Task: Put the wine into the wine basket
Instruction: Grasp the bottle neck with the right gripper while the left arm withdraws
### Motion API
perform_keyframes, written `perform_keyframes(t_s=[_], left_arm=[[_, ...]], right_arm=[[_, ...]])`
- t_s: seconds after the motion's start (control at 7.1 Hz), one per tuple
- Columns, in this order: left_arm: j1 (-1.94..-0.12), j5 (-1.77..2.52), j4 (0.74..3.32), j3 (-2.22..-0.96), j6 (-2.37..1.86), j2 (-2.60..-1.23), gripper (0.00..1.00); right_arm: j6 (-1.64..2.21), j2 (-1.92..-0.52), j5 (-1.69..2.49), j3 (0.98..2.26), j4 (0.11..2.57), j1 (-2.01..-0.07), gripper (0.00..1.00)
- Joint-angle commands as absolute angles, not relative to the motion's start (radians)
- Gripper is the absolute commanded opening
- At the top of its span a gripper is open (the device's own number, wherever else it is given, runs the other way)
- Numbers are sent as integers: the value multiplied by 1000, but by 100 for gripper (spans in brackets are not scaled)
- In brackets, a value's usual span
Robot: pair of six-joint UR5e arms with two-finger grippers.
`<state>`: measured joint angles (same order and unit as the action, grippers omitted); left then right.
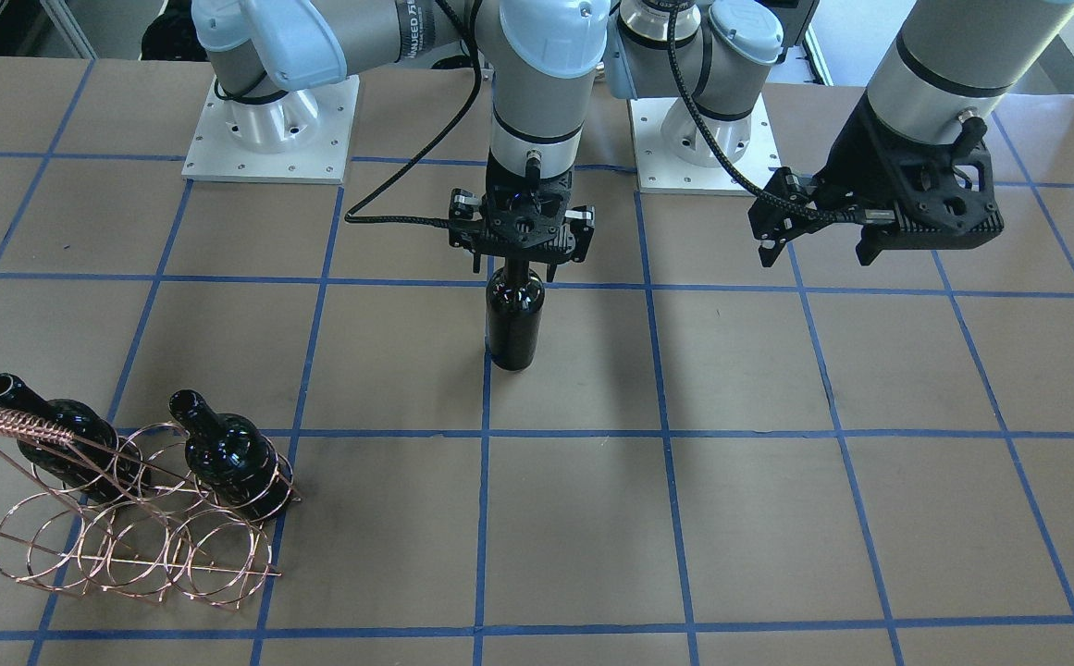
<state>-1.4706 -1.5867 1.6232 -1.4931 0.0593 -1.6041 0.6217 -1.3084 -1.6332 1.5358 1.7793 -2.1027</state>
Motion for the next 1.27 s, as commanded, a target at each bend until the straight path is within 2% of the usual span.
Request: perform_keyframes(t_s=[0.0, 0.28, 0.56, 0.7, 0.99, 1.13], left_arm=[[-1470, -1589, 1641, -1497, 58, -1598, 100], [-1468, -1589, 1657, -1497, 58, -1592, 100], [-1468, -1589, 1660, -1497, 58, -1591, 100], [-1468, -1589, 1660, -1497, 58, -1591, 100], [-1468, -1589, 1661, -1497, 58, -1591, 100], [-1468, -1589, 1661, -1497, 58, -1591, 100]], right_arm=[[623, -1313, -1606, 1545, 1776, -2103, 70], [621, -1315, -1566, 1545, 1779, -2102, 34], [609, -1315, -1569, 1543, 1779, -2102, 8], [607, -1324, -1572, 1539, 1779, -2100, 3], [557, -1418, -1580, 1525, 1763, -2044, 2], [473, -1464, -1574, 1522, 1715, -1957, 3]])
